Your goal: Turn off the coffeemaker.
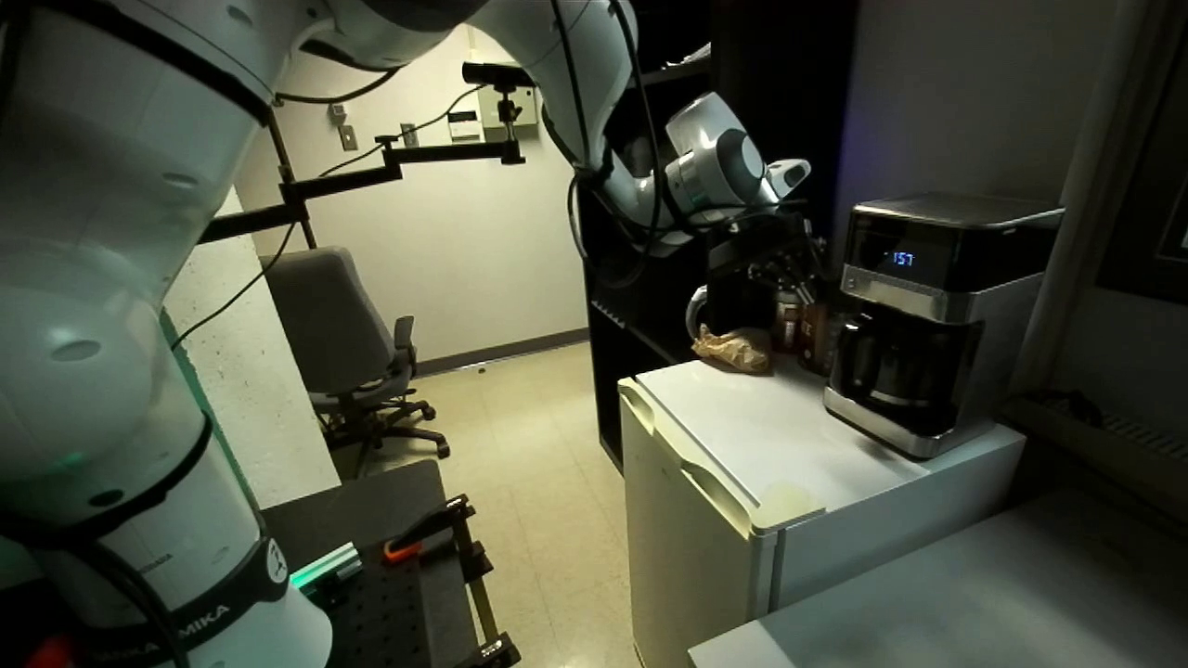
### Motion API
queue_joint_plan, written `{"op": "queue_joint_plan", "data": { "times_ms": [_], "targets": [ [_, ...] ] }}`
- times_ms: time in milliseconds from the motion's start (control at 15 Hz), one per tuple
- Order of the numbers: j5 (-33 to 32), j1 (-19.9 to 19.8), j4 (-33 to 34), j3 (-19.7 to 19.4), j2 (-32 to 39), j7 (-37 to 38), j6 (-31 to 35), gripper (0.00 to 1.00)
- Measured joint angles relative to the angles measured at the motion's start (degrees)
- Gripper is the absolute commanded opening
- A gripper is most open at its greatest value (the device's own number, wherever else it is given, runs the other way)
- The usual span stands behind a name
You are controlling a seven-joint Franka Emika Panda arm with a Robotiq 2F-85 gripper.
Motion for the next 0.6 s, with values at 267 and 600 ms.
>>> {"op": "queue_joint_plan", "data": {
  "times_ms": [267, 600],
  "targets": [
    [-0.65, 0.0, -6.04, 0.03, -3.73, 0.0, 1.31, 0.0],
    [-2.54, -0.01, -13.23, 0.0, -8.0, 0.07, 3.63, 0.0]
  ]
}}
